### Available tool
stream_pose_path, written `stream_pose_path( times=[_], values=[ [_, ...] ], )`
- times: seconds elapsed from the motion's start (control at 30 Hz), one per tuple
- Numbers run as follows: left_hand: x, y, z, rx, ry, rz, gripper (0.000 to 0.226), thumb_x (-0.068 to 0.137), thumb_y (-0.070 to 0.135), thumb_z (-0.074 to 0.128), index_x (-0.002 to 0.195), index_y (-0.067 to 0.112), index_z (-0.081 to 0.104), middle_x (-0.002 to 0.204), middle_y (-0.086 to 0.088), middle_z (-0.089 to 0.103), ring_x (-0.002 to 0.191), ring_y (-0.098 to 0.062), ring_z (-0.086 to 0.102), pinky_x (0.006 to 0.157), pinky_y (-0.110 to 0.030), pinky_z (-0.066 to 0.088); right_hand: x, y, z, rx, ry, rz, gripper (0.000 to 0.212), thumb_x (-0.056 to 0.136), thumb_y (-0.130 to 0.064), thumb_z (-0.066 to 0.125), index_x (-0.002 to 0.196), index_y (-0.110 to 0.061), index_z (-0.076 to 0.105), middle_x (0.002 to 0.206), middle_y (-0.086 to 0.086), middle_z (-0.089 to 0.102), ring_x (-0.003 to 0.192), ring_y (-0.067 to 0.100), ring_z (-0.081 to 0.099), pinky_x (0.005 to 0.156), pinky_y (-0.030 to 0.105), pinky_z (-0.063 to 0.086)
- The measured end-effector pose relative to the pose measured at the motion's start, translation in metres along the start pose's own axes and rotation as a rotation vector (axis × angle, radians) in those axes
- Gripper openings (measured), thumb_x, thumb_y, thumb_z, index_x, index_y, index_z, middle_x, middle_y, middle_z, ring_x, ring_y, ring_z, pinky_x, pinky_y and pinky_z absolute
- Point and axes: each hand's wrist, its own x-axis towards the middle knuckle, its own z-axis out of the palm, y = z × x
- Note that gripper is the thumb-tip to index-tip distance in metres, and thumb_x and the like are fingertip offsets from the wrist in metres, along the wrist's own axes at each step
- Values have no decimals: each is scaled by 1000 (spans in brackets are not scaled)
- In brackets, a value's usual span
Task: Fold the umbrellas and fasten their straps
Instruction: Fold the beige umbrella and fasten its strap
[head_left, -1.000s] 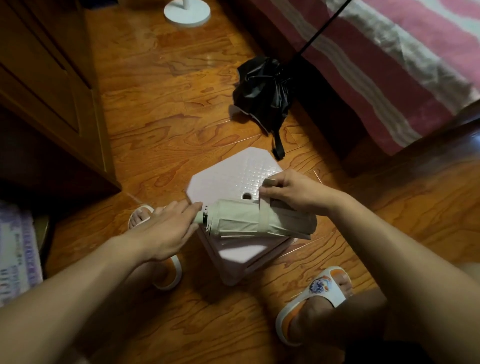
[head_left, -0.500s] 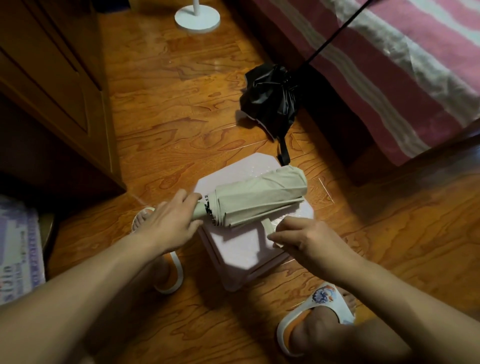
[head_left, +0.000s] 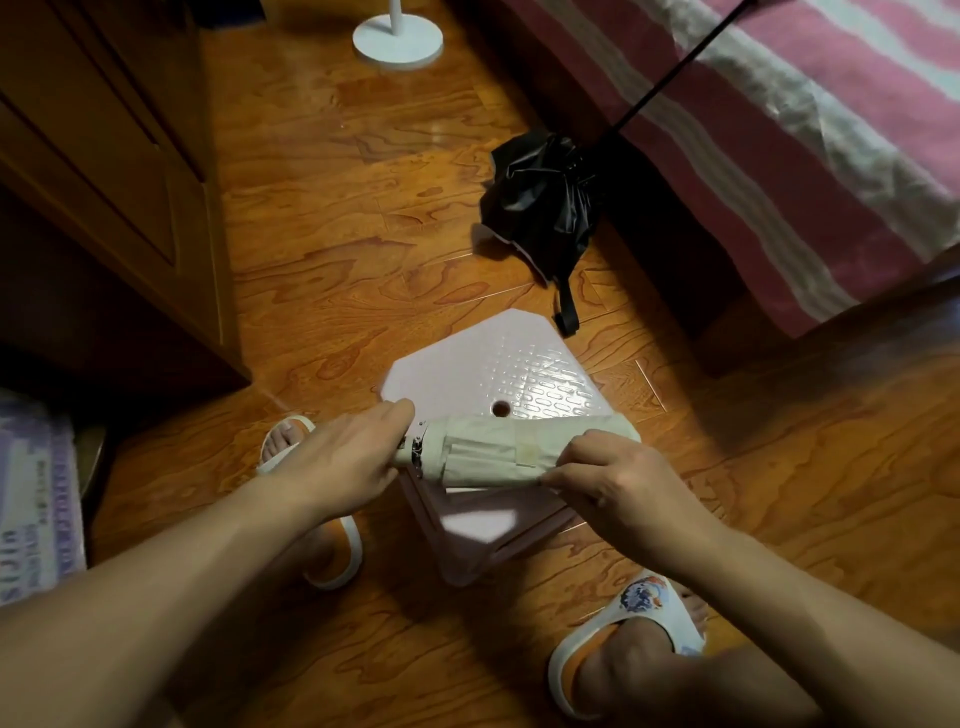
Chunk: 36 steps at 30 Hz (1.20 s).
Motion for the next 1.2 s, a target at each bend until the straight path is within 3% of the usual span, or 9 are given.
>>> stream_pose_path(
  times=[0.23, 0.43, 0.53, 0.67, 0.8, 1.03, 1.13, 1.2],
  values=[
    [1, 9, 6, -222, -158, -9, 33, 93, 44, 67, 108, 29, 43, 100, 5, 59, 92, -19, 58, 77, -42, 50, 1, -11, 7, 11, 63, -32, 14, 98, -20, 66, 98, -14, 78, 89, 0, 68, 80, 16, 62, 66, 33, 51],
    [3, 11, 3, -230, -161, -27, 23, 99, 50, 49, 105, 28, 54, 99, 7, 60, 91, -15, 56, 82, -40, 48, 4, -14, 8, -25, 46, -87, 13, 98, -18, 67, 104, -12, 77, 91, 3, 67, 82, 18, 61, 65, 34, 50],
    [4, 10, 4, -222, -179, -19, 27, 103, 50, 43, 115, 28, 55, 108, 6, 59, 100, -15, 55, 89, -40, 47, 8, -7, 4, -47, 101, -26, 17, 98, -21, 65, 106, -13, 77, 98, 4, 65, 87, 20, 59, 64, 35, 50],
    [3, 12, 4, -184, -159, -6, 26, 102, 50, 47, 115, 27, 51, 107, 6, 56, 100, -15, 53, 85, -37, 46, 8, -1, 10, 19, 141, 162, 18, 90, -25, 68, 103, -18, 79, 94, -1, 65, 87, 17, 60, 66, 36, 52],
    [4, 13, 4, -168, -167, 7, 27, 102, 50, 47, 116, 26, 50, 108, 5, 54, 101, -17, 53, 86, -39, 46, 18, 6, 9, 62, 134, 245, 26, 91, -36, 59, 98, -19, 78, 89, -4, 69, 86, 17, 58, 73, 33, 44],
    [6, 6, 9, -186, -139, 40, 27, 101, 49, 49, 115, 26, 51, 106, 4, 55, 98, -19, 55, 85, -42, 48, 34, 10, 11, 21, 100, 327, 7, 91, -20, 74, 97, -18, 78, 91, -3, 67, 90, 15, 49, 70, 32, 39],
    [8, 4, 11, -185, -110, 67, 23, 101, 46, 53, 113, 26, 50, 102, 5, 52, 95, -19, 54, 80, -39, 46, 41, 8, 9, 25, 41, 390, 8, 94, -22, 71, 99, -18, 76, 93, -2, 68, 90, 12, 47, 71, 32, 36],
    [8, 5, 11, -179, -77, 87, 20, 99, 43, 57, 104, 28, 46, 97, 7, 48, 91, -20, 52, 75, -37, 43, 44, 8, 8, -1, 35, 465, 9, 96, -26, 68, 98, -19, 72, 94, -4, 64, 91, 14, 51, 73, 34, 42]
  ],
)
